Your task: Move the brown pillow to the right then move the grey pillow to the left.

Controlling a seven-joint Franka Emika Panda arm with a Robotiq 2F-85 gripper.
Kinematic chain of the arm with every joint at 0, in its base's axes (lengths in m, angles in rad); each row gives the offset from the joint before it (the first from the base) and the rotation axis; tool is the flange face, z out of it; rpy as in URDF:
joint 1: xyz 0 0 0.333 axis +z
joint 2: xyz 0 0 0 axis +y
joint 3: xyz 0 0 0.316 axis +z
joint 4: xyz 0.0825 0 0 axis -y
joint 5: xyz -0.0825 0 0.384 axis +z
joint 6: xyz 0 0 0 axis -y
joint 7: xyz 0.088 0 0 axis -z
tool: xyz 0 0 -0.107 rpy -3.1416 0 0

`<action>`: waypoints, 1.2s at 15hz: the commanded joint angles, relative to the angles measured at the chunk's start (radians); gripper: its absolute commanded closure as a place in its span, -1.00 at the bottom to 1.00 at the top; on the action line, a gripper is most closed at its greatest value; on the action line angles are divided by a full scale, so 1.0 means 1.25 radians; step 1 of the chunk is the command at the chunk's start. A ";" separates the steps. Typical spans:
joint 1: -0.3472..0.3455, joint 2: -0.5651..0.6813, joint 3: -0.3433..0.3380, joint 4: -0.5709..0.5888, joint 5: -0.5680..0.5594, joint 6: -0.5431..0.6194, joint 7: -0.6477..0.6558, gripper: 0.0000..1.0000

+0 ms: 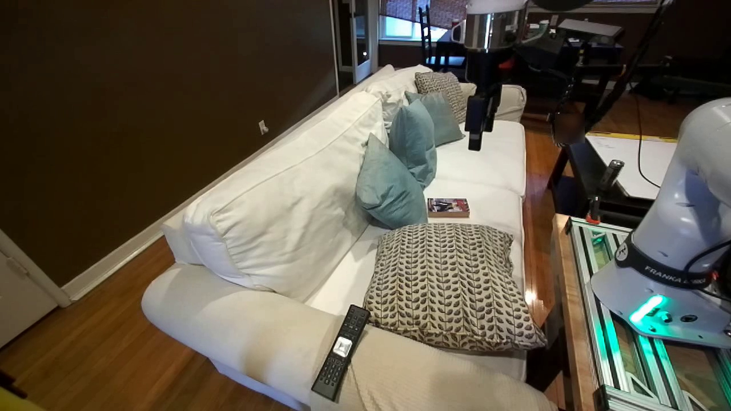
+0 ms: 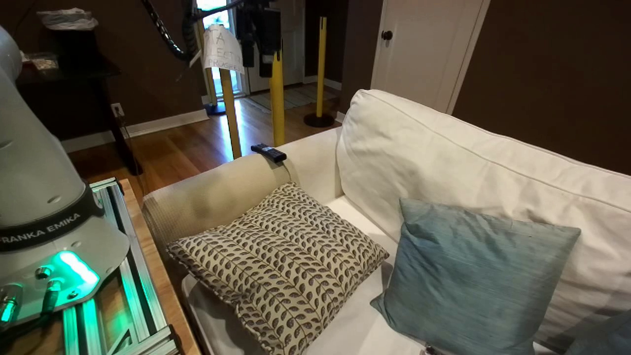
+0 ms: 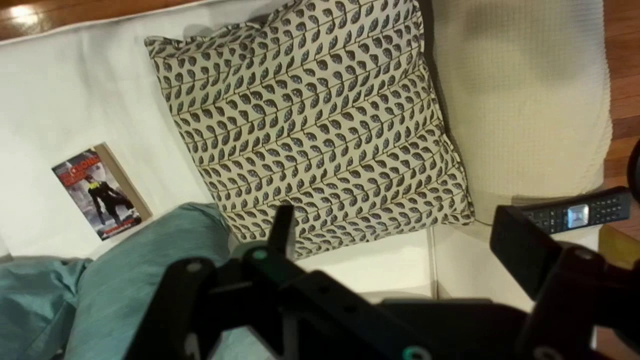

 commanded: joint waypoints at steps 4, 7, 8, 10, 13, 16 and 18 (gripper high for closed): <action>-0.031 0.100 -0.011 -0.101 -0.034 0.234 0.014 -1.00; -0.031 0.105 -0.013 -0.104 -0.024 0.252 0.007 -1.00; -0.034 0.122 -0.016 -0.113 -0.024 0.277 0.007 -1.00; -0.036 0.142 -0.018 -0.115 -0.024 0.292 0.007 -1.00; -0.036 0.144 -0.018 -0.114 -0.024 0.292 0.007 -1.00; -0.036 0.144 -0.018 -0.113 -0.024 0.292 0.007 -1.00; -0.036 0.144 -0.018 -0.113 -0.024 0.292 0.007 -1.00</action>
